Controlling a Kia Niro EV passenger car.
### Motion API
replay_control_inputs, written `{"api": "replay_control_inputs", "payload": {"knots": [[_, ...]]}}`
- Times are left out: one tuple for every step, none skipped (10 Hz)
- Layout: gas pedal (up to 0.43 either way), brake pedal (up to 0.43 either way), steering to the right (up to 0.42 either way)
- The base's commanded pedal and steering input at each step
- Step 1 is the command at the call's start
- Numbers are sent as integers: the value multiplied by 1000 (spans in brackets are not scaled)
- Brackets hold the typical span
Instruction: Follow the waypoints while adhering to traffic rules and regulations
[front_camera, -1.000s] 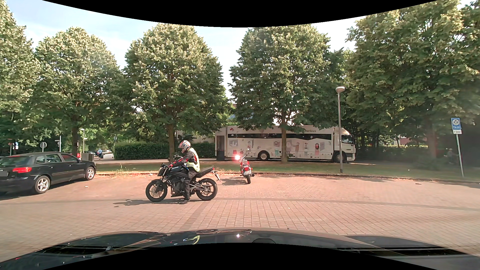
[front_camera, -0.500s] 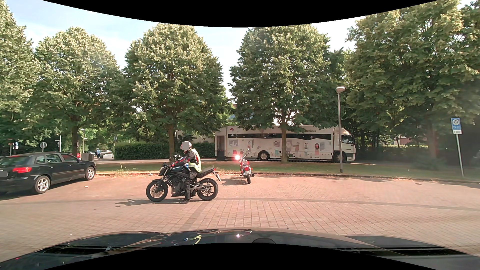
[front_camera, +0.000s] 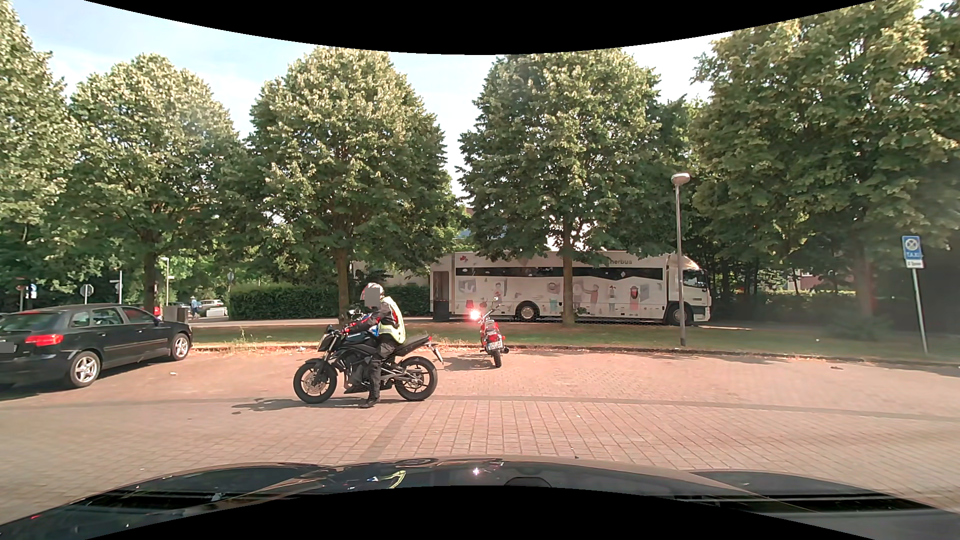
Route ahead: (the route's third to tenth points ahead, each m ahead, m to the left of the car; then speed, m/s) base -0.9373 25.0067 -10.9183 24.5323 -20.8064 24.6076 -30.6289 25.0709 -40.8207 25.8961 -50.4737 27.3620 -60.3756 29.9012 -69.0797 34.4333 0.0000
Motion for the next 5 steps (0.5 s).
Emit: {"api": "replay_control_inputs", "payload": {"knots": [[0, 244, -14], [0, 244, -14], [0, 244, -14], [0, 244, -14], [0, 244, -14]]}}
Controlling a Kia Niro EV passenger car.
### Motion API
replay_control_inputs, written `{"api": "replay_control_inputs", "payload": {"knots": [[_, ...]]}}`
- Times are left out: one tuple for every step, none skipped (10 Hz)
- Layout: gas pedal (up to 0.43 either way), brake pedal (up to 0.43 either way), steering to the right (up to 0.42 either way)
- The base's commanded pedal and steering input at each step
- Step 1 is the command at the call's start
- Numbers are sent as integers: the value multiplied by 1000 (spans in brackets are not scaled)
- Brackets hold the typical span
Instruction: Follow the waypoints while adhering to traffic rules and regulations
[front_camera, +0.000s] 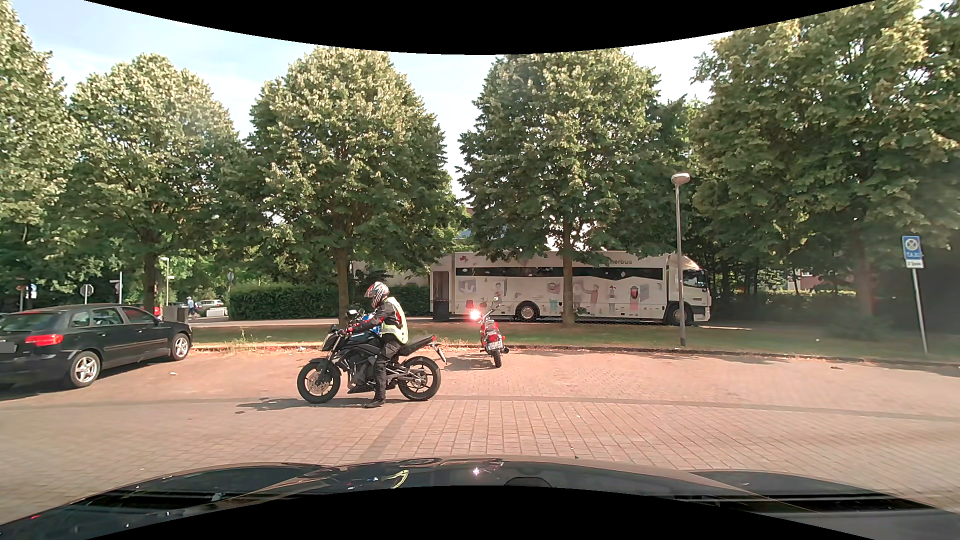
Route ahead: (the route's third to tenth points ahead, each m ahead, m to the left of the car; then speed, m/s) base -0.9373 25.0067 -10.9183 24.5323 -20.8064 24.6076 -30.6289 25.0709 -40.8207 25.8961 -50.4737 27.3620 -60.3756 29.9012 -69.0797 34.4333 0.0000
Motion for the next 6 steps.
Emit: {"api": "replay_control_inputs", "payload": {"knots": [[0, 244, -14], [0, 244, -14], [0, 244, -14], [0, 244, -14], [0, 244, -14], [0, 244, -14]]}}
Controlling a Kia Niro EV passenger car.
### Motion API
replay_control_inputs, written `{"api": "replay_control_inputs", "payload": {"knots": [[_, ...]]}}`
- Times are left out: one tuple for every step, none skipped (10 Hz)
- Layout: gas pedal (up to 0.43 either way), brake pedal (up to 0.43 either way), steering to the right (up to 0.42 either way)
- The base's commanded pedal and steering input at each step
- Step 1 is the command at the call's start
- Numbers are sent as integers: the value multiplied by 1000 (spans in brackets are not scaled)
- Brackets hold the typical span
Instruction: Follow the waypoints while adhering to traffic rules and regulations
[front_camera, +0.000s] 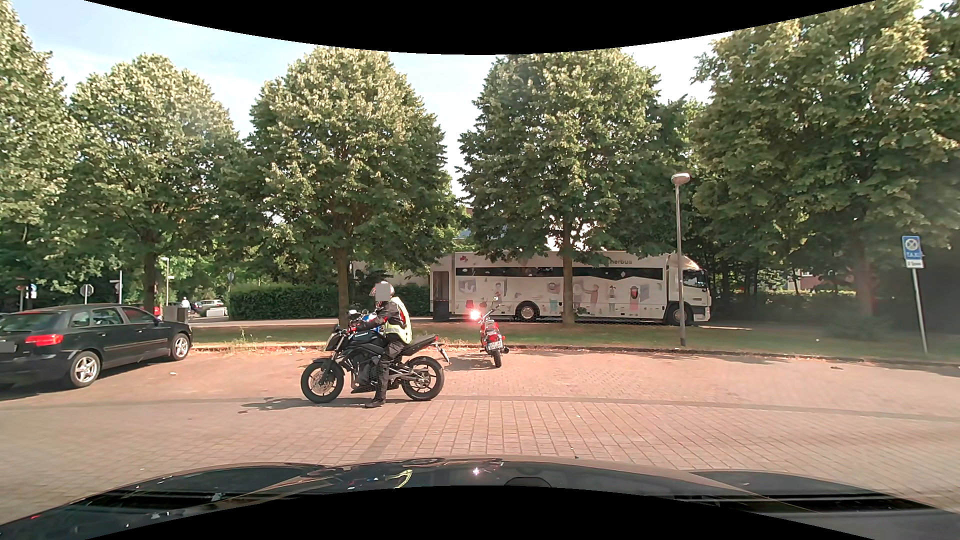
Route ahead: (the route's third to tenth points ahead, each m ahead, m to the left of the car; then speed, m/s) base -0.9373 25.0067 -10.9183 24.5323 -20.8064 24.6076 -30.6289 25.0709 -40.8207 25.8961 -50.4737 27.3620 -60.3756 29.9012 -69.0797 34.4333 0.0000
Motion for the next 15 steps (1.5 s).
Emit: {"api": "replay_control_inputs", "payload": {"knots": [[0, 244, -14], [0, 244, -14], [0, 244, -14], [0, 244, -14], [0, 244, -14], [0, 244, -14], [0, 244, -14], [0, 244, -14], [0, 244, -14], [0, 244, -14], [0, 244, -14], [0, 244, -14], [0, 244, -14], [0, 244, -14], [0, 244, -14]]}}
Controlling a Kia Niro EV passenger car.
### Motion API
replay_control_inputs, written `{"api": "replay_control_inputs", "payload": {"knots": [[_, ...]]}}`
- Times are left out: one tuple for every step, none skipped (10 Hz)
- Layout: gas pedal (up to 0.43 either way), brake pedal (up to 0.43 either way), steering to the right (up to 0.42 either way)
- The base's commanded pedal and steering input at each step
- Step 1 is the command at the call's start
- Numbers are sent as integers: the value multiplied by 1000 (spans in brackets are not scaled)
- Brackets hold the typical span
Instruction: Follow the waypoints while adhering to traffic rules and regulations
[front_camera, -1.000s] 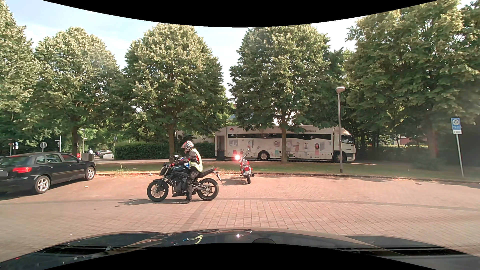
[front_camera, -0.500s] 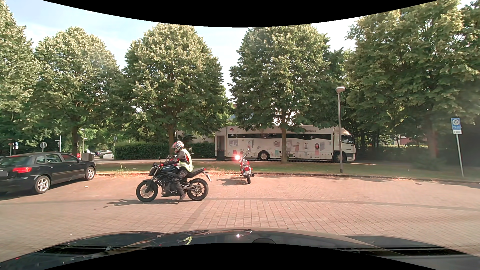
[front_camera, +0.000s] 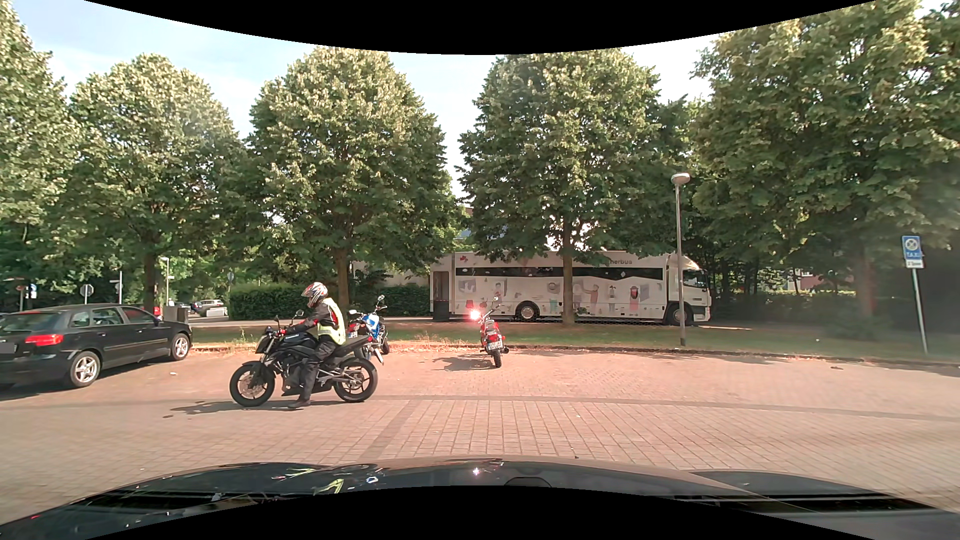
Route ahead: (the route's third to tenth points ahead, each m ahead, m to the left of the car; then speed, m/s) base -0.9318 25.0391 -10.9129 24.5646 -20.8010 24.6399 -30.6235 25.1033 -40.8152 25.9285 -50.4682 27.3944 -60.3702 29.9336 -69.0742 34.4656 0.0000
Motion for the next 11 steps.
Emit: {"api": "replay_control_inputs", "payload": {"knots": [[0, 244, -14], [0, 244, -14], [0, 244, -14], [0, 244, -14], [0, 244, -14], [0, 244, -14], [0, 244, -14], [0, 244, -14], [0, 244, -14], [0, 244, -14], [0, 244, -14]]}}
